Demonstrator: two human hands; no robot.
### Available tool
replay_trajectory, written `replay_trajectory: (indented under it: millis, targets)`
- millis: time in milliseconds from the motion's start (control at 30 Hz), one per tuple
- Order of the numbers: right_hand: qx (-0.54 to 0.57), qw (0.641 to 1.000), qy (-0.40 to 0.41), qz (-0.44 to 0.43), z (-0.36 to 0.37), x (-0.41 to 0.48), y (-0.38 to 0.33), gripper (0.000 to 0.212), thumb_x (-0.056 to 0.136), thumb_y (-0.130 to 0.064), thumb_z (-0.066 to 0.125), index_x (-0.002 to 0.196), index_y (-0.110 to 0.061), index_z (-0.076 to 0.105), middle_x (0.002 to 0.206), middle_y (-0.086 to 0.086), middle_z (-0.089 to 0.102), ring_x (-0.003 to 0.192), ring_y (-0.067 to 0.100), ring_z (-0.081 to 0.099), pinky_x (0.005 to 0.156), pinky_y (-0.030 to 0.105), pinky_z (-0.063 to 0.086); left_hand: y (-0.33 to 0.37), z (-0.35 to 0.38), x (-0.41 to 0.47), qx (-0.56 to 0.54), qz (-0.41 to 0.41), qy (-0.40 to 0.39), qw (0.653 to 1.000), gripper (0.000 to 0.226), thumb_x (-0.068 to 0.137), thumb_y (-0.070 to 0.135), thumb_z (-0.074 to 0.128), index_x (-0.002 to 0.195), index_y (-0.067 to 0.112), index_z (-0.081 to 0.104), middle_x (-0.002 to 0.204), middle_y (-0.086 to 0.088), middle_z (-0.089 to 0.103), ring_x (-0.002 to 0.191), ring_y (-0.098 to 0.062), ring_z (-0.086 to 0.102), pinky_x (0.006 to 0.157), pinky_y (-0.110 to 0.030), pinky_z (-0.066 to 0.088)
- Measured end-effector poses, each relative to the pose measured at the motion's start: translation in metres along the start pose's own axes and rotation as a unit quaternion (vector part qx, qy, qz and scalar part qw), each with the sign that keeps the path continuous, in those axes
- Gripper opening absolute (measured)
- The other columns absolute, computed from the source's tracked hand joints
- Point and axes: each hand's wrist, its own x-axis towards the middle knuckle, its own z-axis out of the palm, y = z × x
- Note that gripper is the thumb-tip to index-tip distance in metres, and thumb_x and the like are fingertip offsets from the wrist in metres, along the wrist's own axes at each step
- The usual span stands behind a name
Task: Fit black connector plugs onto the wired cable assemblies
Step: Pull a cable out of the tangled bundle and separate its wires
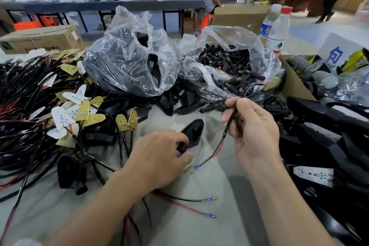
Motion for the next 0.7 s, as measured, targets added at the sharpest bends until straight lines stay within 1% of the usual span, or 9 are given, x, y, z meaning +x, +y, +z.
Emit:
replay_trajectory:
  millis: [67,167,233,267,333,400,500,600,700]
  targets:
    - [-0.046,0.999,0.023,0.0,0.001,0.001,0.004,0.033,0.103,-0.009,0.049,0.079,-0.013,0.07,0.059,0.009,0.064,0.039,0.011,0.038,0.039,0.018,0.029,0.001,0.003,-0.004,-0.05,-0.012,0.017,0.999,0.028,0.083,0.061,0.055,0.096,0.039,0.067,0.099,0.021,0.069,0.093,-0.007,0.062,0.078,-0.033,0.05]
    - [-0.108,0.994,0.033,-0.01,0.001,0.001,0.009,0.026,0.099,-0.009,0.051,0.078,-0.014,0.065,0.06,0.006,0.068,0.038,0.012,0.045,0.039,0.017,0.033,-0.002,0.009,-0.007,-0.11,-0.052,0.041,0.992,0.007,0.082,0.039,0.075,0.085,0.038,0.069,0.081,0.018,0.069,0.081,-0.008,0.064,0.076,-0.032,0.052]
    - [-0.125,0.992,0.02,-0.027,0.0,0.0,0.009,0.013,0.091,-0.01,0.062,0.08,-0.016,0.064,0.064,0.006,0.07,0.043,0.014,0.052,0.042,0.019,0.038,-0.006,0.012,-0.011,-0.144,-0.07,0.051,0.986,0.019,0.081,0.026,0.08,0.088,0.039,0.068,0.072,0.018,0.067,0.074,-0.003,0.063,0.071,-0.023,0.052]
    - [-0.127,0.991,0.015,-0.034,-0.001,0.0,0.008,0.008,0.084,-0.009,0.066,0.082,-0.016,0.064,0.066,0.007,0.071,0.047,0.015,0.055,0.045,0.02,0.042,-0.007,0.012,-0.013,-0.158,-0.073,0.057,0.983,0.027,0.08,0.022,0.081,0.092,0.039,0.065,0.073,0.023,0.066,0.075,0.002,0.063,0.069,-0.018,0.05]
    - [-0.126,0.991,0.014,-0.043,-0.003,0.001,0.008,0.017,0.077,-0.001,0.066,0.087,-0.015,0.065,0.071,0.011,0.072,0.053,0.017,0.06,0.05,0.023,0.047,-0.01,0.014,-0.014,-0.176,-0.078,0.065,0.979,0.042,0.079,0.019,0.083,0.1,0.042,0.056,0.081,0.033,0.064,0.078,0.008,0.062,0.072,-0.016,0.05]
    - [-0.119,0.992,0.025,-0.046,-0.005,0.003,0.007,0.021,0.082,0.007,0.061,0.088,-0.012,0.063,0.074,0.012,0.074,0.055,0.018,0.063,0.051,0.024,0.049,-0.012,0.015,-0.013,-0.192,-0.081,0.069,0.976,0.05,0.079,0.016,0.083,0.106,0.046,0.053,0.087,0.034,0.067,0.085,0.012,0.062,0.073,-0.009,0.047]
    - [-0.096,0.993,0.05,-0.041,-0.006,0.005,0.005,0.022,0.087,0.011,0.057,0.087,-0.01,0.061,0.075,0.012,0.074,0.054,0.018,0.063,0.052,0.025,0.05,-0.014,0.017,-0.012,-0.228,-0.082,0.079,0.967,0.054,0.077,0.009,0.083,0.106,0.047,0.057,0.089,0.035,0.069,0.092,0.015,0.062,0.078,-0.004,0.047]
    - [-0.048,0.997,0.05,-0.023,-0.006,0.005,0.004,0.023,0.091,0.011,0.053,0.086,-0.01,0.06,0.072,0.01,0.073,0.053,0.017,0.062,0.05,0.024,0.049,-0.014,0.018,-0.013,-0.231,-0.078,0.094,0.965,0.055,0.076,0.007,0.083,0.105,0.046,0.058,0.085,0.043,0.066,0.094,0.018,0.06,0.077,0.001,0.041]
    - [0.002,0.999,0.041,-0.006,-0.005,0.005,0.002,0.025,0.094,0.01,0.05,0.085,-0.011,0.059,0.074,0.012,0.071,0.054,0.019,0.062,0.051,0.025,0.048,-0.013,0.019,-0.012,-0.222,-0.088,0.097,0.966,0.052,0.078,0.009,0.082,0.107,0.046,0.06,0.087,0.038,0.066,0.094,0.016,0.06,0.078,-0.002,0.045]
